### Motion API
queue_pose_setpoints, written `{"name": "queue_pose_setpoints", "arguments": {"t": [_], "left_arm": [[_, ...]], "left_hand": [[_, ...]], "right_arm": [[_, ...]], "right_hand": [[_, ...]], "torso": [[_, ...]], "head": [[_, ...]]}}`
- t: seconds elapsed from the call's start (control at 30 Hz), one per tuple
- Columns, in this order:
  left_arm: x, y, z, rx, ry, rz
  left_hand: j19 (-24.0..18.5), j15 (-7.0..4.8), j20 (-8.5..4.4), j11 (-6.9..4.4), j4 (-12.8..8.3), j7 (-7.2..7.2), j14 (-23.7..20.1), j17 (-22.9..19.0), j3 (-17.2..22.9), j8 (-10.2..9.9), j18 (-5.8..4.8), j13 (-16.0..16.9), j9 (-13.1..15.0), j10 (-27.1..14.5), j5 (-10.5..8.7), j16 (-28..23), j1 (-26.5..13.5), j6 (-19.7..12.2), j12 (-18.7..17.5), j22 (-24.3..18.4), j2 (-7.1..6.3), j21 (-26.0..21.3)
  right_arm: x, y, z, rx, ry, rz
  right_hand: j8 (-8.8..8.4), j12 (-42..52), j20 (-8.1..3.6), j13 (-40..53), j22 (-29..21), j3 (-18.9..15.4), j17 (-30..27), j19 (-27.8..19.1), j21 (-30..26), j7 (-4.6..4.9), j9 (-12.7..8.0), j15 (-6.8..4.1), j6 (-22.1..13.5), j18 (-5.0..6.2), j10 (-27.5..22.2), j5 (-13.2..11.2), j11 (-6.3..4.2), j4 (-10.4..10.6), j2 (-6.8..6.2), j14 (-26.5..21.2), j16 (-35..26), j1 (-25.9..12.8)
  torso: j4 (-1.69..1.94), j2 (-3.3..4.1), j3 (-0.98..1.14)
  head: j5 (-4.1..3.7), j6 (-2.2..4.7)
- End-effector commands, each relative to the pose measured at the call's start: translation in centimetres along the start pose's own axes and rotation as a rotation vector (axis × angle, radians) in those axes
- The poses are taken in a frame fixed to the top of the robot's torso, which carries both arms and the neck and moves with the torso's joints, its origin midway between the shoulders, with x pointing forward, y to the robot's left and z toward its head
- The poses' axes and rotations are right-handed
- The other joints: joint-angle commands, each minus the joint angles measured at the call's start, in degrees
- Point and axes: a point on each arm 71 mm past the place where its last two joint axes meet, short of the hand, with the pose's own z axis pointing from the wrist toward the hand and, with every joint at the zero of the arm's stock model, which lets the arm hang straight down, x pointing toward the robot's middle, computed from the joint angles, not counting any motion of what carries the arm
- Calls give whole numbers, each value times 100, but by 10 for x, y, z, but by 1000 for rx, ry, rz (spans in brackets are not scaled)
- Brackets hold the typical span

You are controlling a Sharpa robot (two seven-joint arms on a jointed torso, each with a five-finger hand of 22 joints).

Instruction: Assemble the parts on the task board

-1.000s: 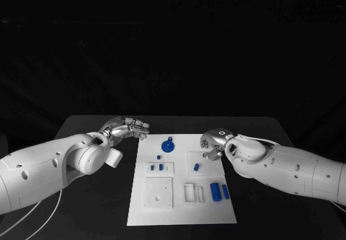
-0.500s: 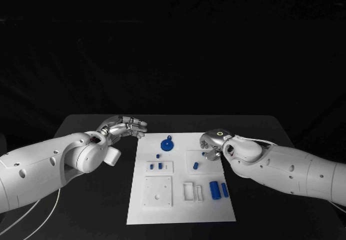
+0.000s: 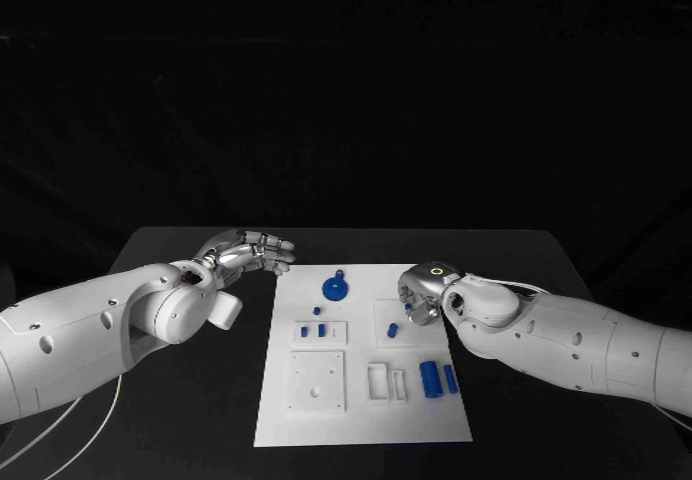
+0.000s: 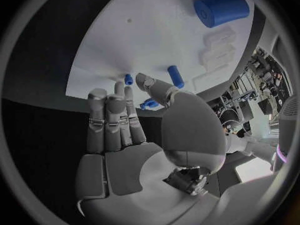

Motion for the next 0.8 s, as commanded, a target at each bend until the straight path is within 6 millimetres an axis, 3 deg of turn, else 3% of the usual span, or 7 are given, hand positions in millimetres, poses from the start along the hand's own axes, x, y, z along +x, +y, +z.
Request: {"name": "queue_pose_setpoints", "arguments": {"t": [0.03,0.4,0.6,0.8], "left_arm": [[1,-2,1,12,7,-9],[1,-2,0,15,6,-9],[0,-1,0,10,4,-9],[0,-1,0,8,6,-9]], "left_hand": [[-27,16,2,3,7,-12,23,8,-33,23,-21,-5,-6,-33,15,-37,-36,-39,-19,6,-5,-21],[-25,15,2,3,7,-11,33,23,-33,24,-20,-3,-7,-32,11,-47,-30,-44,-19,11,2,-24],[-23,14,2,3,10,-10,37,30,-33,24,-19,-2,-8,-31,10,-51,-31,-47,-20,14,8,-24],[-17,11,0,1,12,-8,49,44,-33,24,-18,1,-8,-27,12,-55,-31,-54,-18,18,15,-24]], "right_arm": [[4,0,1,-3,29,-8],[12,2,2,-6,44,-3],[13,3,2,-6,51,21],[12,4,2,-2,37,30]], "right_hand": [[32,42,13,15,48,53,-9,13,-6,-12,13,-58,53,385,74,-40,-11,6,6,-3,27,91],[41,44,17,32,61,126,-19,13,-9,-25,28,-69,81,385,102,-42,-22,40,21,-10,32,107],[47,42,23,53,72,266,-29,16,-16,-35,46,-78,103,385,130,-71,-32,147,138,-16,41,98],[59,44,19,64,82,278,-27,16,-9,-42,61,-84,116,385,145,-76,-38,171,172,-18,52,68]], "torso": [[2,3,3],[-4,1,10],[-6,4,9],[3,2,6]], "head": [[9,-4],[23,-13],[23,-20],[12,-27]]}}
